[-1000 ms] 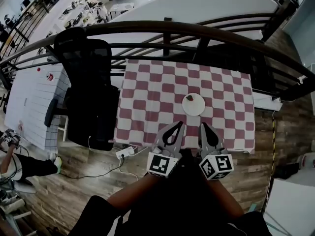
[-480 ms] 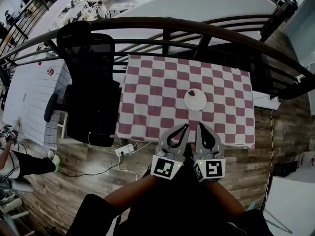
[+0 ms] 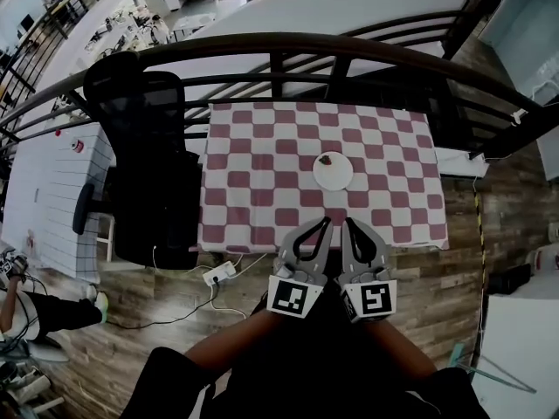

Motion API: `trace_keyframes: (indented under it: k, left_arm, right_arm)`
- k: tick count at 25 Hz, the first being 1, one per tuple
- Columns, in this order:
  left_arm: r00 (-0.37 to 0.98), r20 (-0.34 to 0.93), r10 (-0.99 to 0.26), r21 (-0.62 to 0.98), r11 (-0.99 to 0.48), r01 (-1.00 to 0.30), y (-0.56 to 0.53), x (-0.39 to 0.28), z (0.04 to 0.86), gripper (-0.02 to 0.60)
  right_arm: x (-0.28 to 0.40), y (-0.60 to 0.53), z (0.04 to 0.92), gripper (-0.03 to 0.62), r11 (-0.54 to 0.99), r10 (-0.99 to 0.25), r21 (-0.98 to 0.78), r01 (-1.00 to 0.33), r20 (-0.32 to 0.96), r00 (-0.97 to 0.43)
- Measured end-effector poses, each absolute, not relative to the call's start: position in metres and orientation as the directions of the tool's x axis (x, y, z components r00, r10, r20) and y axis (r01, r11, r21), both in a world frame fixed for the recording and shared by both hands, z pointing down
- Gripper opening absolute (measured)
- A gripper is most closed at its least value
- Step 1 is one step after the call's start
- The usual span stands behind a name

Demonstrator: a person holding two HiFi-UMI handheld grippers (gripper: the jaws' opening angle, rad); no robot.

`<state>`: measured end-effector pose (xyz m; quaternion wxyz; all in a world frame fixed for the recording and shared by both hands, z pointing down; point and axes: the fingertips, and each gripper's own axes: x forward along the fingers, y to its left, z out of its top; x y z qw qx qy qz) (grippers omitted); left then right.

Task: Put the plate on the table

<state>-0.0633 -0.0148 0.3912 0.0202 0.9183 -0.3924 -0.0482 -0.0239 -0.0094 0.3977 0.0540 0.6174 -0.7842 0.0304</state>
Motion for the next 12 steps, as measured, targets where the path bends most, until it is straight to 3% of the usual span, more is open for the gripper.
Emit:
trace_keyframes:
  k: [12]
  left_arm:
    - [0.694,-0.061,-0.717,0.087,-0.697,-0.712,-0.026,-0.055,0.394,0.008]
  right_arm:
    - [-0.015,-0.006,0.390,-0.005,0.256,-0.964,0.124,-0.959,0.098,-0.245]
